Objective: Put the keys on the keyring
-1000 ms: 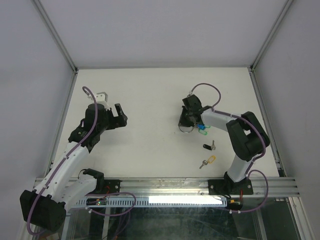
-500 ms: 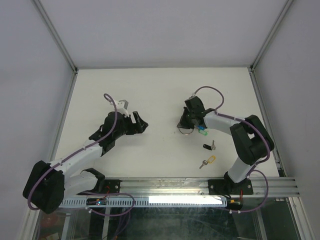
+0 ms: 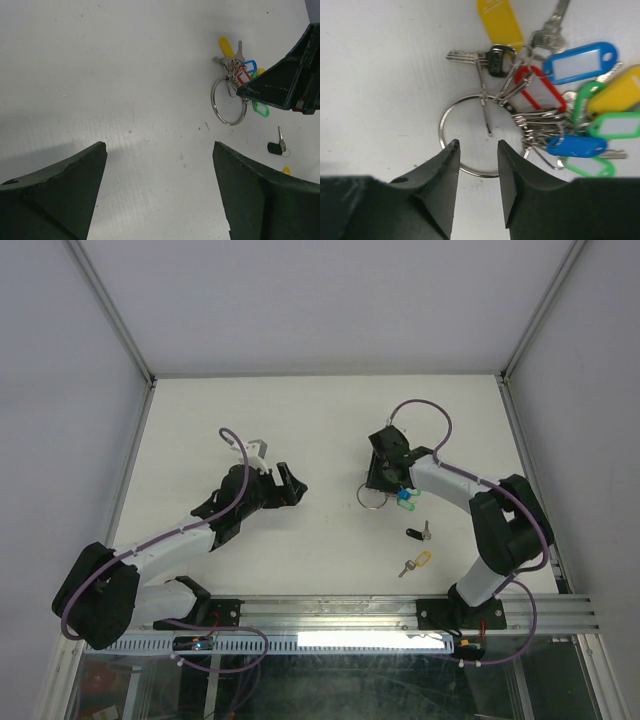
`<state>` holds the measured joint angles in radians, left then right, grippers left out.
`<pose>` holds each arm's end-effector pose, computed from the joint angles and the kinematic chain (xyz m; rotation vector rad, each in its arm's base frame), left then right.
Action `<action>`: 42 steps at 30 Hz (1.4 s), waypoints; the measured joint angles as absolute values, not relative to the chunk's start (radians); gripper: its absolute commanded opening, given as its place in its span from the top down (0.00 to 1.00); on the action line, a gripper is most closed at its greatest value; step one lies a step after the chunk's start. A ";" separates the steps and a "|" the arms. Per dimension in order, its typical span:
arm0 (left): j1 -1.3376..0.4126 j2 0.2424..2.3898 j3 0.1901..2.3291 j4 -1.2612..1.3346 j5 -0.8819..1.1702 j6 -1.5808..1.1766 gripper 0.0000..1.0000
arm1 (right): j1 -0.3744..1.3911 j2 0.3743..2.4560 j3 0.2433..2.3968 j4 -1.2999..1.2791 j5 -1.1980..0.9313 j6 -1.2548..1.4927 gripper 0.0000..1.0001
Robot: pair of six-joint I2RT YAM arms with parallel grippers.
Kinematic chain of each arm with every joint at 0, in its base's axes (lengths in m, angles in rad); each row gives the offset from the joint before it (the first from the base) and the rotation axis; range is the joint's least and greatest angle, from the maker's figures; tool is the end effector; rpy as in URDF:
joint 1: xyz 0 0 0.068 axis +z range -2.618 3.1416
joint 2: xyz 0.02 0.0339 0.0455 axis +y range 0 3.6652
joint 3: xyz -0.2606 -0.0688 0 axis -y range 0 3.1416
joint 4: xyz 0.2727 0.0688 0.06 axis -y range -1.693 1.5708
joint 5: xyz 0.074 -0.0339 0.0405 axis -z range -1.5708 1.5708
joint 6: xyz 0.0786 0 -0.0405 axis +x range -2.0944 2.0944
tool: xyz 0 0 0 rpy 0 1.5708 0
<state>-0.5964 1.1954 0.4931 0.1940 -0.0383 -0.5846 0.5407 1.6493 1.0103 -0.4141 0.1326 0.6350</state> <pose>0.2537 -0.1686 0.1514 -0.0115 2.1510 -0.6694 0.3228 0.1817 0.1268 0.1701 2.6238 0.2408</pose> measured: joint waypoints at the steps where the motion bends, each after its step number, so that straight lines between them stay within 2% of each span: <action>1: -0.596 1.187 0.493 0.190 -0.046 -0.584 0.15 | 0.541 1.643 1.014 -0.433 0.158 0.612 0.57; 8: -0.596 1.153 0.493 0.150 -0.072 -0.579 0.16 | 0.542 1.622 1.048 -0.530 0.220 0.454 0.61; 19: -0.596 1.153 0.493 0.135 -0.073 -0.577 0.16 | 0.542 1.644 1.082 -0.541 0.137 0.321 0.65; 25: -0.596 1.151 0.493 0.109 -0.079 -0.577 0.18 | 0.582 1.691 1.129 -0.509 0.067 0.341 0.65; 32: -0.596 1.116 0.491 0.069 -0.104 -0.577 0.18 | 0.673 1.838 1.223 -0.534 0.133 0.415 0.67; 42: -0.596 1.086 0.484 0.051 -0.111 -0.577 0.18 | 0.677 1.864 1.230 -0.596 0.204 0.462 0.71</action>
